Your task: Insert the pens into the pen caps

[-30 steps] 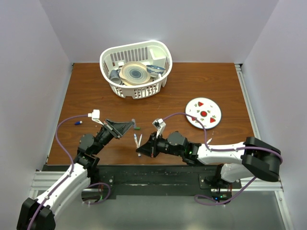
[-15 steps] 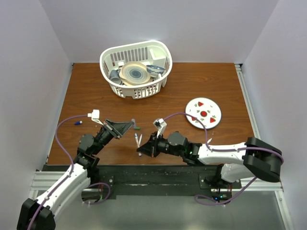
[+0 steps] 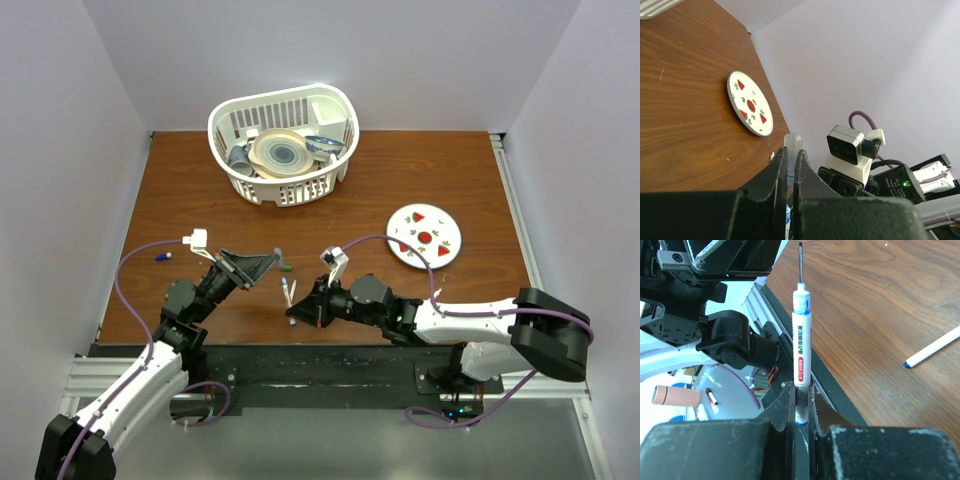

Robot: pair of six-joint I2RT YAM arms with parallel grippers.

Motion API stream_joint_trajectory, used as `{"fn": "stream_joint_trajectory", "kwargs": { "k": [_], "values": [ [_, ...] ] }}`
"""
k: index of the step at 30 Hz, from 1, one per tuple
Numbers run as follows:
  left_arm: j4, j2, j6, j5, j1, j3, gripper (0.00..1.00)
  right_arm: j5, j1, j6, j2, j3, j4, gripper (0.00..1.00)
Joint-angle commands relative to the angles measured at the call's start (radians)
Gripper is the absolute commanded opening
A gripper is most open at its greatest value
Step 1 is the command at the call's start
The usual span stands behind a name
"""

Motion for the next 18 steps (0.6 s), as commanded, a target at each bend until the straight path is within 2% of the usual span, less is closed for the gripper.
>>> {"fn": "stream_joint_trajectory", "kwargs": {
  "k": [1, 18],
  "values": [
    [0.060, -0.005, 0.013, 0.002, -0.004, -0.009, 0.00, 0.037, 0.006, -0.021, -0.029, 0.047, 0.016, 0.00],
    [0.142, -0.042, -0.009, 0.063, -0.004, -0.075, 0.00, 0.131, 0.004, -0.090, -0.035, 0.153, -0.101, 0.00]
  ]
}}
